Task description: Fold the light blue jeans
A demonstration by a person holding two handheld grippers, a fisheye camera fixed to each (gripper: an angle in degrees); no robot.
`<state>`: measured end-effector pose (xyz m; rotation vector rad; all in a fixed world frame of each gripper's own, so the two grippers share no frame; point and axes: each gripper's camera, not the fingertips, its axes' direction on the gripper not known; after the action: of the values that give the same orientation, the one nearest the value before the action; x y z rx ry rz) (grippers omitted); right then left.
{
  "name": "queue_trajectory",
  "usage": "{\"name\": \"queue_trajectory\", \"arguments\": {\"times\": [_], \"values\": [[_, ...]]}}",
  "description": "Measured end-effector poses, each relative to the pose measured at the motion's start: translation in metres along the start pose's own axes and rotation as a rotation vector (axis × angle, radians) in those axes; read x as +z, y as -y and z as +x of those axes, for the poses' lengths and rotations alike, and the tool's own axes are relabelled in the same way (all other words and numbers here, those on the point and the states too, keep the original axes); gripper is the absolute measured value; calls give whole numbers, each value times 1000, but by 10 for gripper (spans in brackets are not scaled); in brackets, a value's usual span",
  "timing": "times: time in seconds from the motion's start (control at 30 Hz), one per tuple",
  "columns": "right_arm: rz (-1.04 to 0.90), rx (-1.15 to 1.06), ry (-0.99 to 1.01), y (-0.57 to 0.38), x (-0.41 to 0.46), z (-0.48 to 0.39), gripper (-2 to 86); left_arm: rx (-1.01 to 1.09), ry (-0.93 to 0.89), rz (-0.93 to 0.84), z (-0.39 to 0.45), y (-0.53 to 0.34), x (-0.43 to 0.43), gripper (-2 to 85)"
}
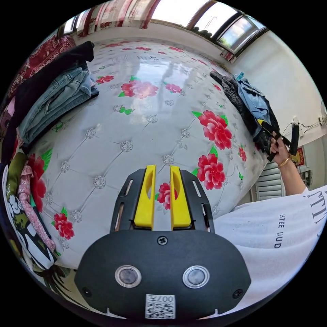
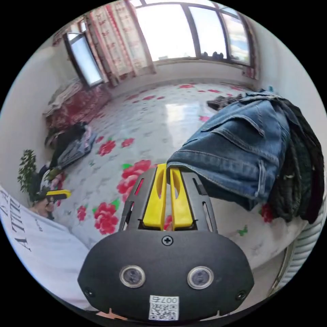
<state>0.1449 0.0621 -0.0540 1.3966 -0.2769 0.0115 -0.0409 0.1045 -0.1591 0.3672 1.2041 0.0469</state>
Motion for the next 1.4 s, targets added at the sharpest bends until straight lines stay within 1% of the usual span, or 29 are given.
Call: {"name": "queue_trajectory", "arguments": {"times": [0.03,0.07,0.13,0.17,0.23,0.3,0.37,0.4,0.43,0.47,0.53,0.6,0.63,0.67,0.73,0.8,0.83,0.87,0.9,0.93,0.97,1.07,1.1,1.17,1.23,1.27,1.33,1.37,1.4], "values": [[-47,-83,112,-1,16,-48,-2,-6,-4,19,-5,-7,-6,68],[-64,-122,180,-2,24,-72,-1,-20,-7,37,-12,-16,-13,69],[-154,-256,472,-8,59,-165,1,-52,-1,65,-26,-31,-24,69],[-172,-290,525,-10,67,-188,2,-78,12,89,-38,-43,-33,70],[-245,-398,659,-17,90,-265,10,-128,48,124,-57,-63,-47,74],[-278,-485,717,-20,93,-299,19,-202,111,163,-79,-83,-64,73],[-299,-552,651,-23,89,-312,26,-282,221,215,-105,-111,-89,82],[-291,-559,567,-27,87,-309,31,-288,236,232,-109,-116,-96,83],[-287,-533,481,-29,87,-298,36,-291,270,262,-114,-126,-108,86],[-288,-504,441,-29,88,-289,39,-276,306,287,-114,-133,-118,87],[-286,-354,296,-29,90,-246,51,-195,299,303,-107,-135,-123,92],[-303,-244,193,-24,93,-214,62,-78,225,267,-95,-129,-111,107],[-296,-215,143,-19,93,-200,66,-10,175,214,-86,-122,-93,122],[-288,-215,118,-17,92,-196,67,47,122,142,-78,-114,-70,139],[-293,-268,13,-5,101,-194,73,94,66,41,-67,-100,-33,161],[-331,-326,-48,1,118,-200,75,159,99,-69,-54,-88,5,166],[-364,-364,-86,4,134,-204,75,229,215,-145,-45,-82,29,156],[-385,-382,-103,5,142,-205,74,282,232,-85,-43,-79,30,145],[-441,-404,-137,5,161,-206,71,280,231,-89,-47,-75,31,138],[-513,-404,-175,5,180,-202,62,244,194,-97,-61,-64,31,121],[-529,-400,-198,6,186,-199,58,197,180,-99,-78,-52,27,100],[-478,-341,-128,36,173,-180,29,141,179,-95,-122,-13,13,67],[-402,-289,-94,55,153,-168,20,135,185,-81,-130,-5,6,61],[-258,-198,-53,83,110,-144,10,99,206,21,-156,25,-36,40],[-39,-55,54,111,33,-103,4,85,190,119,-170,38,-78,28],[23,-24,84,114,11,-92,3,75,187,173,-176,42,-105,22],[194,96,196,118,-71,-44,1,49,207,245,-182,40,-142,14],[234,111,213,115,-91,-34,0,49,210,290,-182,32,-164,10],[314,136,223,106,-131,-16,0,54,213,316,-181,27,-176,8]]}}
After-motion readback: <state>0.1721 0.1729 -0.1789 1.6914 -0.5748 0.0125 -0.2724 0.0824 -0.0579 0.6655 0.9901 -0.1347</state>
